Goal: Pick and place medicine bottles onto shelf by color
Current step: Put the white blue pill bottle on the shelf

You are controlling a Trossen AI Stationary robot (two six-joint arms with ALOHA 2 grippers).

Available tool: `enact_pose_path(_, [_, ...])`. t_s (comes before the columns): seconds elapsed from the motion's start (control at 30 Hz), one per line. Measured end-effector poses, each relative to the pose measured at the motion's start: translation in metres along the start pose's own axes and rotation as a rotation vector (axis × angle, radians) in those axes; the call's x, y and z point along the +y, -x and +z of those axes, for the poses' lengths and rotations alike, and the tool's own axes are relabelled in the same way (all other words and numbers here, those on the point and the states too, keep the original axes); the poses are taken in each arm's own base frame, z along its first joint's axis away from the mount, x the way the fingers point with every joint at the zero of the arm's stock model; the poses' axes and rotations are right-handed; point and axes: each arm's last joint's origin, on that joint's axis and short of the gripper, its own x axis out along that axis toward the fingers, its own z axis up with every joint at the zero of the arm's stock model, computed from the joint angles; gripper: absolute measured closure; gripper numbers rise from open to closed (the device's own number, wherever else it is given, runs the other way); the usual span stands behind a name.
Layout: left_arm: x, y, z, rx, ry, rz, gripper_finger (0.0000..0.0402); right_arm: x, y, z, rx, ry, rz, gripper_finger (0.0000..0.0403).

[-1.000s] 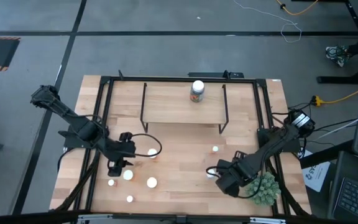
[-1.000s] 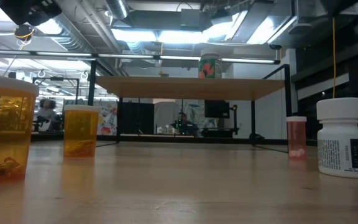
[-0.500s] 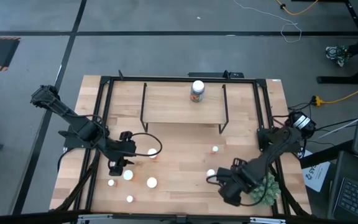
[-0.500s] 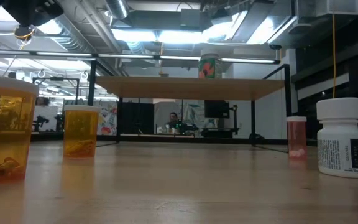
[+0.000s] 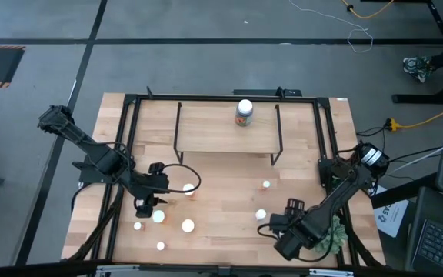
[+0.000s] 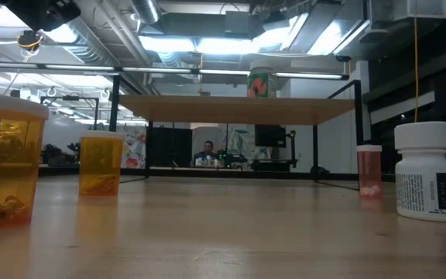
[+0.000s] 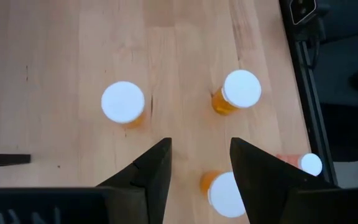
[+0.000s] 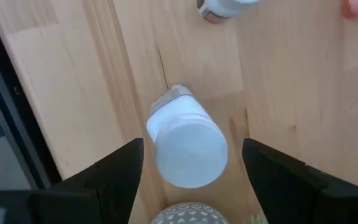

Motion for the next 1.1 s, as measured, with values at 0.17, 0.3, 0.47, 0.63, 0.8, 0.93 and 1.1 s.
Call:
enact_pose_path(0.17, [0.0,0.0,0.0,0.0,0.0,0.0,0.0243,0.003,0.0,0.002,-0.015,-0.004,0.034,0.0127])
enact_pose_path(0.3, [0.0,0.0,0.0,0.0,0.0,0.0,0.0243,0.005,-0.001,0.002,-0.019,0.007,0.041,0.0127])
enact_pose_path(0.47, [0.0,0.0,0.0,0.0,-0.002,0.001,0.0243,0.006,-0.009,0.002,0.003,0.027,0.01,0.0127])
enact_pose_path(0.63, [0.0,0.0,0.0,0.0,-0.003,0.001,0.0243,0.008,-0.017,0.002,0.032,0.027,-0.011,0.0128])
enact_pose_path(0.8, [0.0,0.0,0.0,0.001,-0.003,0.001,0.0243,0.008,-0.019,0.002,0.048,0.0,-0.013,0.0158])
enact_pose_path(0.93, [0.0,0.0,0.0,0.001,-0.003,0.001,0.0243,0.008,-0.018,0.001,0.065,-0.006,-0.005,0.0213])
enact_pose_path(1.1, [0.0,0.0,0.0,0.001,-0.004,0.001,0.0243,0.006,-0.011,0.006,0.071,0.016,-0.014,0.0229])
